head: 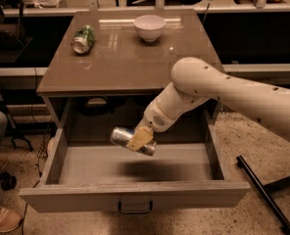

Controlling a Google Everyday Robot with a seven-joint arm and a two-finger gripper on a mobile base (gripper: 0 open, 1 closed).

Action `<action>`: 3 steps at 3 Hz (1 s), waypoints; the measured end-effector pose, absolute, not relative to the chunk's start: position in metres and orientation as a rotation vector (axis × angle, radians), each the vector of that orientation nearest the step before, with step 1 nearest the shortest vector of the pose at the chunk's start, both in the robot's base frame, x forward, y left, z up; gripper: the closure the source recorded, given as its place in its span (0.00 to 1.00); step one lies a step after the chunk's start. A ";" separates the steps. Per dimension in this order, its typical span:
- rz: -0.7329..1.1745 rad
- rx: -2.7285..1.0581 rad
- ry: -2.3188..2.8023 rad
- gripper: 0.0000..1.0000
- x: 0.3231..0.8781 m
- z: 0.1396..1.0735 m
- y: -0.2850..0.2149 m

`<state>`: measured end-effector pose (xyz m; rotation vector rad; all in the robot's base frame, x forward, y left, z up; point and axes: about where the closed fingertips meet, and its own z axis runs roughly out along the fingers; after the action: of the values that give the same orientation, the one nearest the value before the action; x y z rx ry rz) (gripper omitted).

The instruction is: Place redbull can into top drawer

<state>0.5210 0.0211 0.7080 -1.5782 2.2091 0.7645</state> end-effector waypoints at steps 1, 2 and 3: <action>0.805 -1.525 2.230 0.62 0.527 0.683 0.035; 0.815 -1.485 2.241 0.31 0.537 0.667 0.038; 0.808 -1.474 2.253 0.08 0.541 0.660 0.037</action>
Offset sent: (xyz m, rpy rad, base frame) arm 0.0274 0.0189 -0.0506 0.0573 0.0312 -0.0869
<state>0.5407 0.0370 0.6604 -1.4738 2.2534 0.8082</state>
